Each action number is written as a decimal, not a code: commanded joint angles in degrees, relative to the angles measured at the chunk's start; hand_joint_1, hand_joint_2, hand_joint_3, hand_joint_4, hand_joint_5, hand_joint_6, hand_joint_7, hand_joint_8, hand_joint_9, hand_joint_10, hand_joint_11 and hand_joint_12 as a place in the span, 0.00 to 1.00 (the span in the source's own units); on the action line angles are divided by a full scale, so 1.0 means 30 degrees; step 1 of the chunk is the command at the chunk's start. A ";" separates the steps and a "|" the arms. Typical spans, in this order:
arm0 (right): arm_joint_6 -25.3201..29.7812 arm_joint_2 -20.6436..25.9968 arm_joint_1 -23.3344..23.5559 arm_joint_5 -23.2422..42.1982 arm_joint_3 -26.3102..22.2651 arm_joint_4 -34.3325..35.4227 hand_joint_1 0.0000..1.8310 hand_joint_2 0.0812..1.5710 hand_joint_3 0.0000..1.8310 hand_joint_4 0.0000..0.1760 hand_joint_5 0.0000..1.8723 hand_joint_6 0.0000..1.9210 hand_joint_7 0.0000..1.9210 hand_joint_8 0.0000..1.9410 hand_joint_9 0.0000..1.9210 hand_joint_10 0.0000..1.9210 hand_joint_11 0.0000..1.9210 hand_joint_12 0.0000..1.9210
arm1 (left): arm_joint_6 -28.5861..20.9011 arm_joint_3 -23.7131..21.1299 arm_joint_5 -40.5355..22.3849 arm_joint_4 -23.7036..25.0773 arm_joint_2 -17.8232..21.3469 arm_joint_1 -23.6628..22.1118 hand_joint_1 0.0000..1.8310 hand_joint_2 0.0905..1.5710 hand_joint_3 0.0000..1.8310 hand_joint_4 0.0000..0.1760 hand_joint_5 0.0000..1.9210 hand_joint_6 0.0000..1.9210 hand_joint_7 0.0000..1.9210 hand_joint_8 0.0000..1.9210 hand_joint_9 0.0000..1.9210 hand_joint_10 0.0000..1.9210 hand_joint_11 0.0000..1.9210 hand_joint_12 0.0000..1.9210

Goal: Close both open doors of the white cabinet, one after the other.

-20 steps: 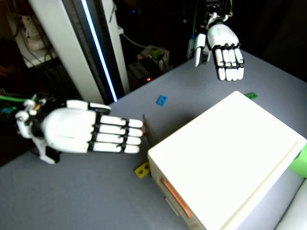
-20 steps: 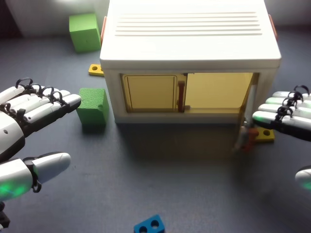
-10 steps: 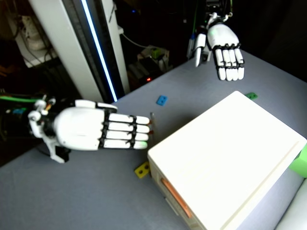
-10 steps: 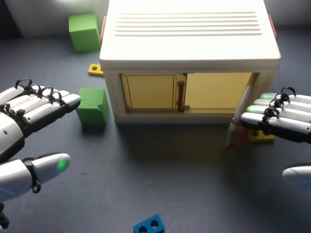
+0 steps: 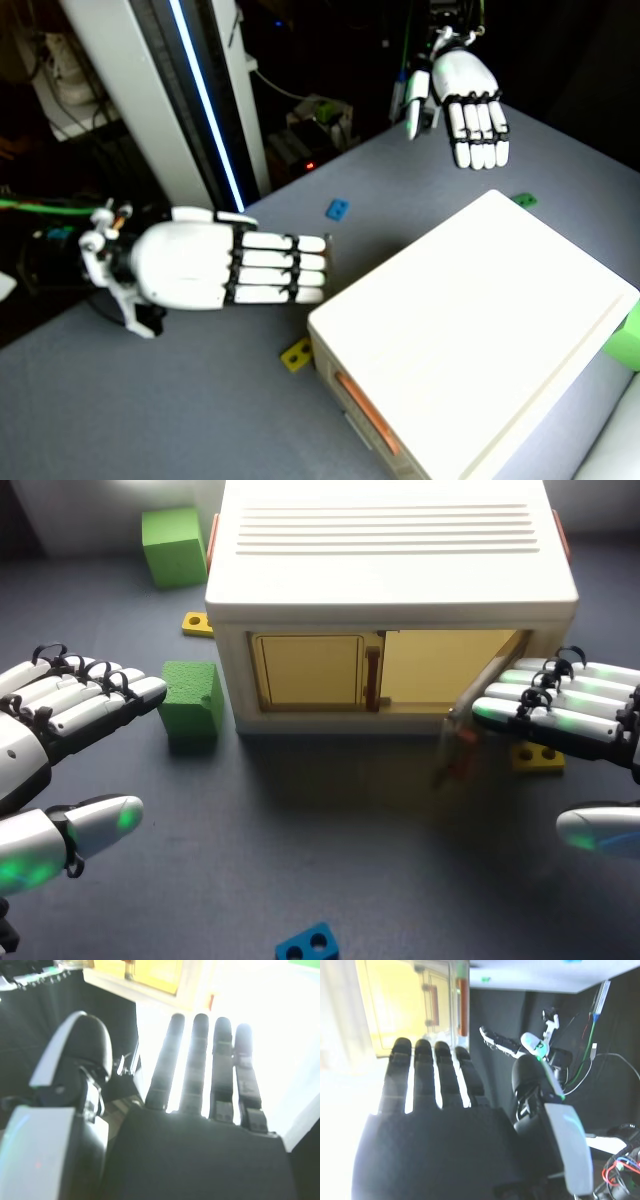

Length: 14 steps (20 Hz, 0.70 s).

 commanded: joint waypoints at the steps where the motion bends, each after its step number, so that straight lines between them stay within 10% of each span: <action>1: 0.0038 -0.0094 0.0295 0.2117 0.0061 0.0539 0.00 0.91 0.01 0.00 0.00 0.00 0.00 0.00 0.00 0.00 0.00 0.00 | -0.0110 -0.0002 -0.2243 -0.0082 -0.0094 -0.0048 0.00 0.89 0.00 0.00 0.05 0.00 0.06 0.00 0.07 0.00 0.00 0.24; 14: 0.0038 -0.1442 0.1332 0.1315 0.1234 0.0940 0.00 0.93 0.01 0.00 0.00 0.00 0.00 0.00 0.00 0.00 0.00 0.00 | -0.0190 0.0030 -0.2254 -0.0081 -0.0159 0.0004 0.00 0.88 0.00 0.00 0.05 0.00 0.06 0.00 0.08 0.00 0.00 0.27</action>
